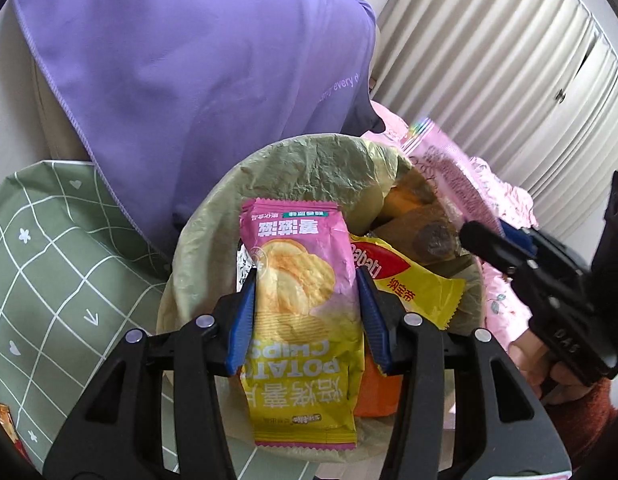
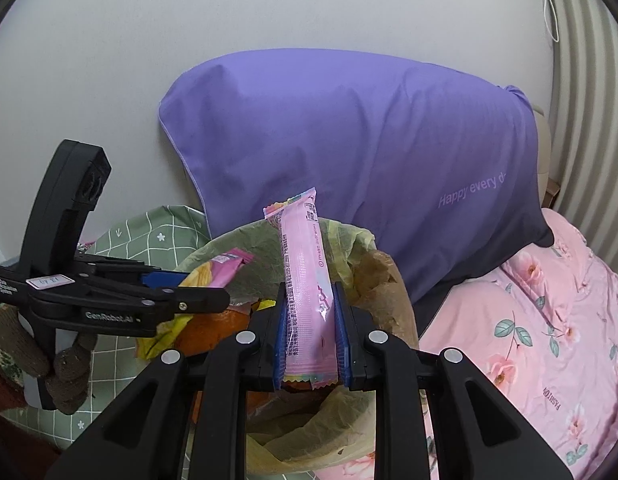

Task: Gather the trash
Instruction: 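Carry the chip bag and candy stick over the trash bag and open both tools, then move both open tools back toward the cushion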

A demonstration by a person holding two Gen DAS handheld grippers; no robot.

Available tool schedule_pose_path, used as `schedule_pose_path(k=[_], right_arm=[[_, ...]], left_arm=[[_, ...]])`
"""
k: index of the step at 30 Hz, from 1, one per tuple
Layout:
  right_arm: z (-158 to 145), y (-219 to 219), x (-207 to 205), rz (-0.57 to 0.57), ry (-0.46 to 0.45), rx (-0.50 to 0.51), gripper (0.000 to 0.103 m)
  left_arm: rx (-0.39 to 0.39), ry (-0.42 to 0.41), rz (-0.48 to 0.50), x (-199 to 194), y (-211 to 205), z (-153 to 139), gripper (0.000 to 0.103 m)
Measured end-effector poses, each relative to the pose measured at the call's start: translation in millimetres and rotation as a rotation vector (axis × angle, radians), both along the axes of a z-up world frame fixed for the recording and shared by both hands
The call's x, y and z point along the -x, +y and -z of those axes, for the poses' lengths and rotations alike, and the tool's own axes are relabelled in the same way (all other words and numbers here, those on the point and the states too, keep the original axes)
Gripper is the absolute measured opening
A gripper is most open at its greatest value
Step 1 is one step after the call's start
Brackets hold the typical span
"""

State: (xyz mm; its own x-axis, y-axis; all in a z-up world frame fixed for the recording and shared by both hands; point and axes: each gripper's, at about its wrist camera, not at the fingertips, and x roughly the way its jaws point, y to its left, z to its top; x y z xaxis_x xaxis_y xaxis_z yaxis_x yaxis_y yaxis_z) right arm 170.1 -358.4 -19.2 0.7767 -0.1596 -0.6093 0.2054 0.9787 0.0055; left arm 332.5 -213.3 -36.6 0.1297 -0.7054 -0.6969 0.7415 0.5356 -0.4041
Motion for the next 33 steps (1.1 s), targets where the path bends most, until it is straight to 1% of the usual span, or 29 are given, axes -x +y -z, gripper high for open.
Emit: schedule_pose_path(k=[3,5,6,7,8,9,11,12,14,15,17,18,22,25,27,29,30,31,32,33], right_arm=[[2.8,-2.9,-3.3,0.014,0.010,-0.016,0.020],[6.0,-6.0,-6.5,0.017,0.020,-0.046,0.021],[7.0,-6.7,-7.0,0.022,0.018,-0.055,0.023],[8.0,-7.9,-7.5,0.028,0.014,-0.062,0.025],[9.1,-8.7,-8.1,0.028,0.014,-0.069,0.031],[9.9,-9.2,-8.6,0.032,0.017,-0.070,0.032],[10.6,-9.6,-8.2,0.039,0.019,-0.064,0.035],[10.8,-9.3,-8.6,0.037,0.022,-0.060,0.040],[10.7,-7.8,-8.8,0.036,0.027,-0.047,0.044],[10.2,-6.8,-8.8,0.036,0.026,-0.040,0.044],[7.8,-4.8,-9.3,0.042,0.025,-0.025,0.044],[6.2,-3.6,-9.8,0.040,0.020,-0.022,0.045],[-6.7,6.5,-16.1,0.026,-0.025,-0.008,0.045],[-22.2,18.7,-20.8,0.001,-0.104,-0.011,0.046],[-30.3,29.1,-26.8,-0.041,-0.147,-0.039,0.058],[-34.5,45.1,-39.3,-0.115,-0.157,-0.064,0.058],[-34.5,54.2,-46.4,-0.150,-0.144,-0.068,0.058],[-33.1,68.8,-57.2,-0.202,-0.121,-0.064,0.058],[-31.6,79.3,-63.9,-0.230,-0.111,-0.054,0.058],[-28.6,95.4,-73.2,-0.268,-0.098,-0.031,0.058]], left_arm=[[0.018,0.024,0.003,-4.0,8.2,-1.8,0.045],[0.038,0.067,0.016,-7.2,11.0,-0.9,0.049],[0.045,0.078,0.017,-10.3,3.7,-0.4,0.052],[0.058,0.087,0.015,-12.2,4.4,-1.9,0.057],[0.068,0.093,0.012,-13.7,4.4,-3.3,0.060],[0.088,0.107,0.008,-17.5,4.6,-6.1,0.063],[0.128,0.159,0.003,-23.5,7.0,-8.7,0.066],[0.138,0.177,0.002,-24.0,6.5,-8.5,0.069],[0.148,0.201,0.008,-26.3,8.7,-8.7,0.074],[0.141,0.191,0.005,-26.0,11.3,-10.2,0.076],[0.114,0.137,-0.028,-22.9,20.0,-15.8,0.081],[0.110,0.117,-0.041,-20.2,25.0,-17.5,0.086],[0.111,0.011,-0.125,-14.3,57.4,-28.5,0.086],[0.114,-0.079,-0.220,-14.7,85.9,-37.3,0.087],[0.102,-0.139,-0.303,-15.5,114.0,-41.6,0.087],[0.082,-0.194,-0.403,-16.0,142.4,-46.7,0.087],[0.063,-0.227,-0.478,-16.4,164.0,-48.5,0.087],[0.044,-0.244,-0.523,-17.1,179.3,-48.5,0.087],[0.024,-0.253,-0.556,-18.1,194.2,-47.3,0.087],[0.008,-0.251,-0.576,-19.9,208.8,-45.0,0.087]])
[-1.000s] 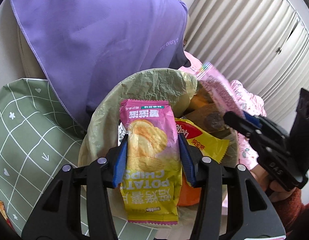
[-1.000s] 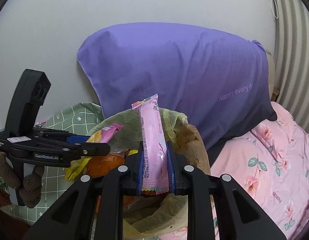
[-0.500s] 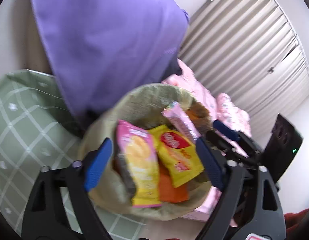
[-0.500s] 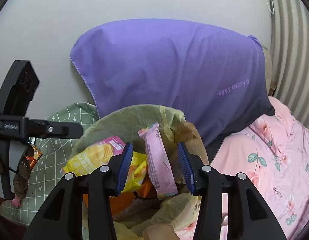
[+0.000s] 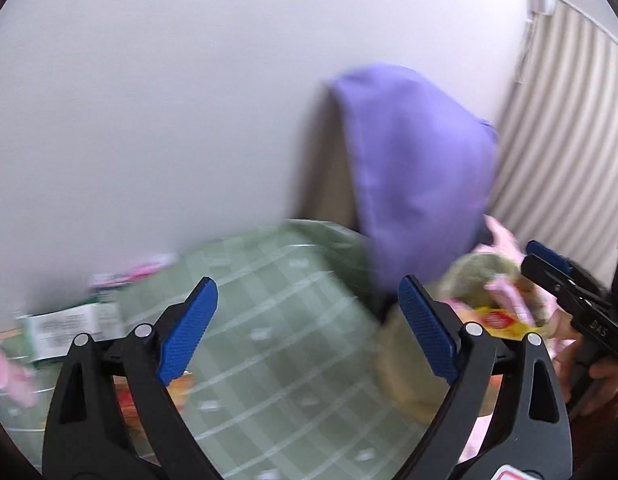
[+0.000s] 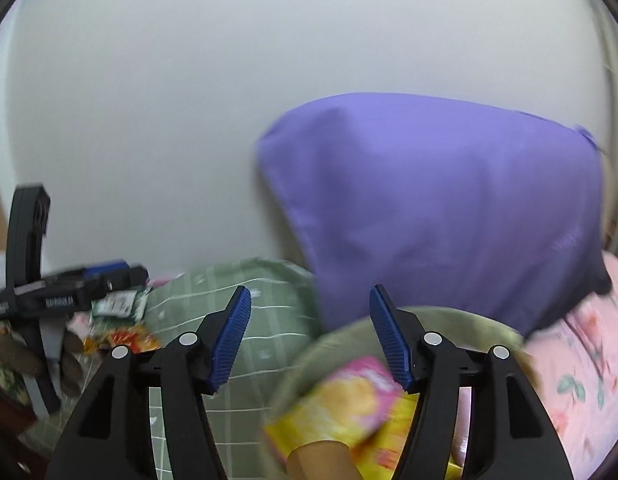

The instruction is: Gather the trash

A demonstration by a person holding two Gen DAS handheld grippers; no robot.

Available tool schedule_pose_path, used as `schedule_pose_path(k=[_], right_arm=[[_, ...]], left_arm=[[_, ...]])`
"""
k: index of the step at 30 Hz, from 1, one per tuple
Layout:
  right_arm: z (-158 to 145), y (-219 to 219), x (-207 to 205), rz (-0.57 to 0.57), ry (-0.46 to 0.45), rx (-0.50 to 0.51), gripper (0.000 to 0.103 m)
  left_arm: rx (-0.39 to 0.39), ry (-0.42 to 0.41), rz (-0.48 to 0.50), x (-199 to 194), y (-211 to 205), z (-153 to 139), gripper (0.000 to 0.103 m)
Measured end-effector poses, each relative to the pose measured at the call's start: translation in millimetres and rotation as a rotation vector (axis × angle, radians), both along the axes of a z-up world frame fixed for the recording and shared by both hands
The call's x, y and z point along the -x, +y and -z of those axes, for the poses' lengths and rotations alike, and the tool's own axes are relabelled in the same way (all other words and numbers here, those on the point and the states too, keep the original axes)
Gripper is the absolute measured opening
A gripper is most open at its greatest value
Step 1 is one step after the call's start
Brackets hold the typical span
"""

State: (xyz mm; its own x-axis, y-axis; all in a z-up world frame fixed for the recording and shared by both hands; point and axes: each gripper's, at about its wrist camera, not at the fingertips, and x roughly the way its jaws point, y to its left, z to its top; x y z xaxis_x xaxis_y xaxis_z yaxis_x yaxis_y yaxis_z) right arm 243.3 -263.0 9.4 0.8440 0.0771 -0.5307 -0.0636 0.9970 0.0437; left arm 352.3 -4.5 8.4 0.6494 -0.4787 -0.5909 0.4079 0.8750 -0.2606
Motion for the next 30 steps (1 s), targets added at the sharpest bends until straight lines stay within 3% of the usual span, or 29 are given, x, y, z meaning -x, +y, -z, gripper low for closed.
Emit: schedule_pose_path(k=[4,11,14,16,21,25,30], right_arm=[[16.1,54.6,-30.4,-0.119,0.039,0.033,0.058],[60.3,157.6,-82.8,-0.355,0.089,0.091,0.050],[78.1,204.7,-92.6,-0.425,0.048,0.229,0.050],[89.2,232.2,-98.3,-0.474,0.021,0.328,0.043],[115.1,277.4,-129.7,-0.574,-0.011,0.463,0.039],[137.5,306.9,-151.7,-0.643,0.011,0.532,0.038],[164.7,323.3,-170.3,-0.661,0.018,0.636,0.025]], left_arm=[[0.029,0.080,-0.070,-6.7,66.8,17.1,0.094],[0.004,0.084,-0.302,8.3,169.4,34.5,0.094],[-0.022,0.081,-0.378,13.0,197.8,42.0,0.094],[-0.020,0.067,-0.414,13.6,208.0,47.6,0.094],[-0.085,0.083,-0.357,2.1,204.4,71.8,0.094],[-0.088,0.113,-0.307,-9.5,205.4,79.5,0.094],[-0.061,0.125,-0.307,-18.8,210.2,83.0,0.094]])
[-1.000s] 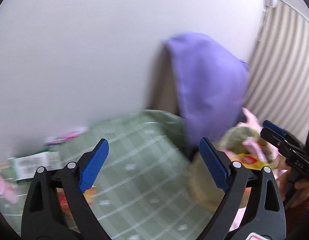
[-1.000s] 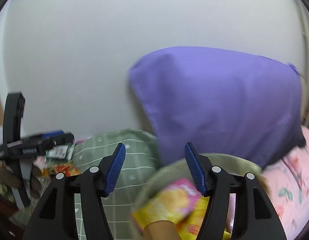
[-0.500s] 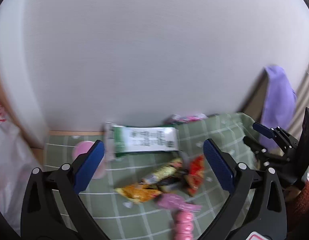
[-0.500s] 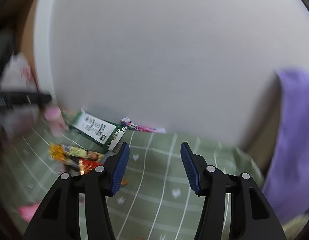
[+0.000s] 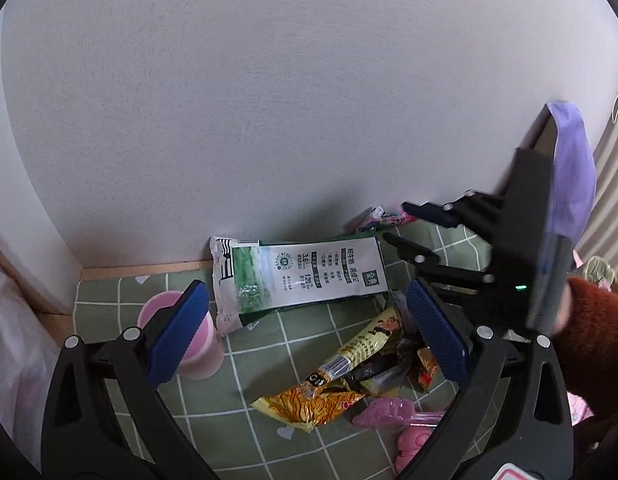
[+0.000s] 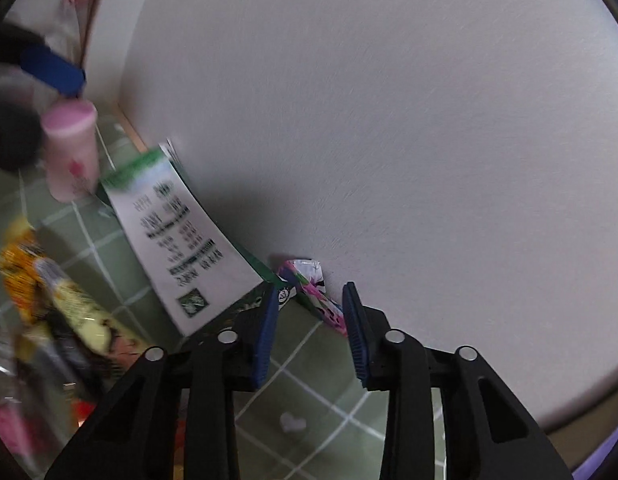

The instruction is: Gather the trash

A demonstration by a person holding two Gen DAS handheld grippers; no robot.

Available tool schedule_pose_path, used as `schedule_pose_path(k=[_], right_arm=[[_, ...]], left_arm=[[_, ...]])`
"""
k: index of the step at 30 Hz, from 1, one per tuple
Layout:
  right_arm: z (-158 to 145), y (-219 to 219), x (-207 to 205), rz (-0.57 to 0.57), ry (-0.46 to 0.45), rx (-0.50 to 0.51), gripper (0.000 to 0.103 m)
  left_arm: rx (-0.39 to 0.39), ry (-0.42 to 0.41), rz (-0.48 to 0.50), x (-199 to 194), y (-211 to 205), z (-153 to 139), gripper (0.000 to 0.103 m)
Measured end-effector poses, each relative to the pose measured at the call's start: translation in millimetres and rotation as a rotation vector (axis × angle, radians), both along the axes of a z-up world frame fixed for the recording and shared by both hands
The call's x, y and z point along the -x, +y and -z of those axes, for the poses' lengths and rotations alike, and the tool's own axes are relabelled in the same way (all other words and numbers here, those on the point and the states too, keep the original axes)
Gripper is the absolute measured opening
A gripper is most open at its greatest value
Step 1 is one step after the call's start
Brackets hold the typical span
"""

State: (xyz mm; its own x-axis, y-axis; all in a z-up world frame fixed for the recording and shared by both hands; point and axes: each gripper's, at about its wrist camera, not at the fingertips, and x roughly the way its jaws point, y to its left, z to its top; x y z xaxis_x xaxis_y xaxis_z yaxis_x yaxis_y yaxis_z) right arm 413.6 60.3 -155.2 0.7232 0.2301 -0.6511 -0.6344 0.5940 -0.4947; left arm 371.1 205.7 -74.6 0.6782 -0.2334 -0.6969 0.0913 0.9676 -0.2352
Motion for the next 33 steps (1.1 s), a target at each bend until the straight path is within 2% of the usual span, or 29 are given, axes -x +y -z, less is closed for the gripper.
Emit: schedule_pose_path(k=[5,7,10,15,19,22,26,33], right_arm=[[1.5,-11.1,-13.3,0.022,0.042,-0.039,0.005],[-11.7,-19.7,-11.1,0.037,0.041,-0.093,0.004],[-48.1,-38.5,0.5,0.084,0.016,-0.218,0.004],[-98.5,-78.3,22.6,0.179,0.018,-0.407,0.004],[-116.1,-115.3,43.7,0.224,0.057,-0.512,0.004],[-115.5,-134.5,60.2,0.258,0.098,-0.539,0.004],[-100.1,-158.5,76.8,0.313,0.247,-0.602,0.004],[-39.9,-180.9,89.4,0.418,0.431,-0.575,0.004]], left_arm=[[-0.007,0.006,-0.007,-5.2,-2.3,2.8,0.094],[-0.022,0.010,-0.004,-7.1,-6.5,3.6,0.094],[-0.036,0.010,0.011,-8.2,-14.0,2.5,0.094],[0.000,0.013,0.051,-9.5,-21.2,2.5,0.094],[0.034,0.021,0.125,-25.9,-27.8,4.1,0.094],[0.026,0.027,0.166,-46.1,-32.6,8.7,0.094],[-0.032,0.087,0.215,-80.8,-42.1,26.5,0.094],[-0.114,0.153,0.265,-102.5,-56.3,49.1,0.094]])
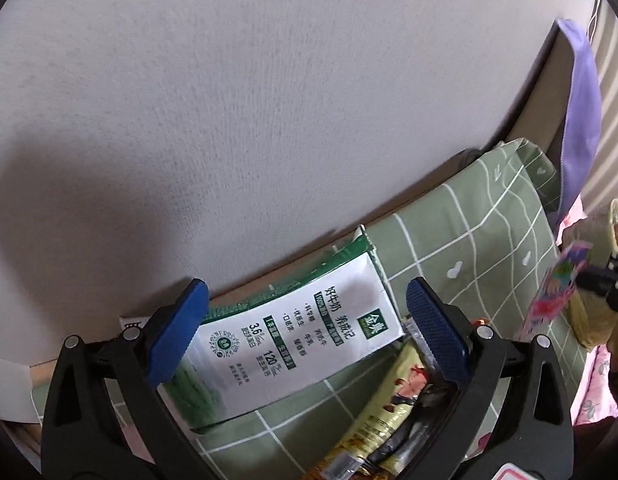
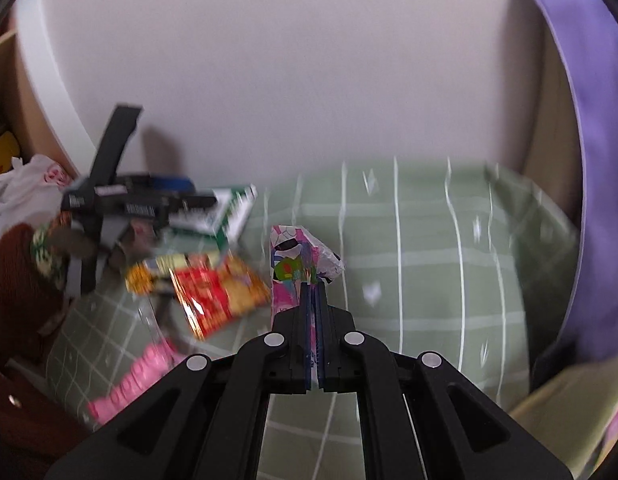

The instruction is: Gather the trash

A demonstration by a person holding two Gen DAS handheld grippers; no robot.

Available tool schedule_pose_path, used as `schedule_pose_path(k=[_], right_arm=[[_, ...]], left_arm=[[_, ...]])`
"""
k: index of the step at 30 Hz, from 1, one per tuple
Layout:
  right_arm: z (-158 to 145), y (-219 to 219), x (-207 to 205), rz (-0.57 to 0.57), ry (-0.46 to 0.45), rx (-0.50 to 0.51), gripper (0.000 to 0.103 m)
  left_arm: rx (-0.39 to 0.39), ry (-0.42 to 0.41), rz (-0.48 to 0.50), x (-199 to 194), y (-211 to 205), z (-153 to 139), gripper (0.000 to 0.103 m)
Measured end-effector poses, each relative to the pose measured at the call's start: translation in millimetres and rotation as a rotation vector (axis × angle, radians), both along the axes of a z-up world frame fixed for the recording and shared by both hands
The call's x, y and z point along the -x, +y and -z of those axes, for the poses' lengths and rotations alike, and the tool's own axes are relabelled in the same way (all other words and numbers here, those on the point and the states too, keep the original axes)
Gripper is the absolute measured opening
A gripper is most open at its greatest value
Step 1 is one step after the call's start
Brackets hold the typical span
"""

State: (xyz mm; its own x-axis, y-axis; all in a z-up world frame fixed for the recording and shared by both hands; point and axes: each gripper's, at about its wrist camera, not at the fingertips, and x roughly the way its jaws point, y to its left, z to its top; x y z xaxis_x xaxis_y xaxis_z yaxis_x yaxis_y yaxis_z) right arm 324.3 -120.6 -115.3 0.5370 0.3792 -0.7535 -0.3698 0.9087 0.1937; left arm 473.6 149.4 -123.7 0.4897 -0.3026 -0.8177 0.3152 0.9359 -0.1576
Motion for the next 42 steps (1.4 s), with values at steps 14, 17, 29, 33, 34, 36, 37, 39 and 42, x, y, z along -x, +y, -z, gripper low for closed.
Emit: schedule_pose_path(k=[14,17,29,33,34,36,37,39,42], right_arm=[[34.1,3.4,6.8,0.057,-0.018,-0.051,0.053],[41.3,-1.7,14.7,0.075,0.009,-0.050,0.053],[48.1,-19.9,46.0,0.128,0.008,-0.043,0.053],[47.7,-18.8,56.0,0.127,-0.002,-0.028,0.053],[47.0,-18.8,59.9,0.127,-0.008,-0.026,0.053],[46.1,-19.6,64.9,0.131,-0.009,-0.025,0.053],[45.9,-20.5,68.0,0.132,-0.009,-0.025,0.053],[44.9,-23.8,71.6,0.132,0.005,-0.018,0.053],[44.6,-27.8,73.5,0.129,0.022,-0.017,0.053]], left_arm=[[0.044,0.045,0.044,26.5,3.2,-26.3,0.094],[0.106,0.059,-0.071,43.6,11.0,-33.7,0.094],[0.320,0.231,-0.390,63.1,18.2,10.7,0.094],[0.326,0.263,-0.415,34.4,12.5,30.3,0.094],[0.305,0.260,-0.417,30.5,8.5,34.7,0.094],[0.291,0.238,-0.434,30.7,3.1,37.7,0.094],[0.292,0.229,-0.465,31.5,1.8,37.6,0.094],[0.324,0.223,-0.532,33.1,2.6,38.2,0.094],[0.358,0.222,-0.572,39.5,5.2,36.7,0.094]])
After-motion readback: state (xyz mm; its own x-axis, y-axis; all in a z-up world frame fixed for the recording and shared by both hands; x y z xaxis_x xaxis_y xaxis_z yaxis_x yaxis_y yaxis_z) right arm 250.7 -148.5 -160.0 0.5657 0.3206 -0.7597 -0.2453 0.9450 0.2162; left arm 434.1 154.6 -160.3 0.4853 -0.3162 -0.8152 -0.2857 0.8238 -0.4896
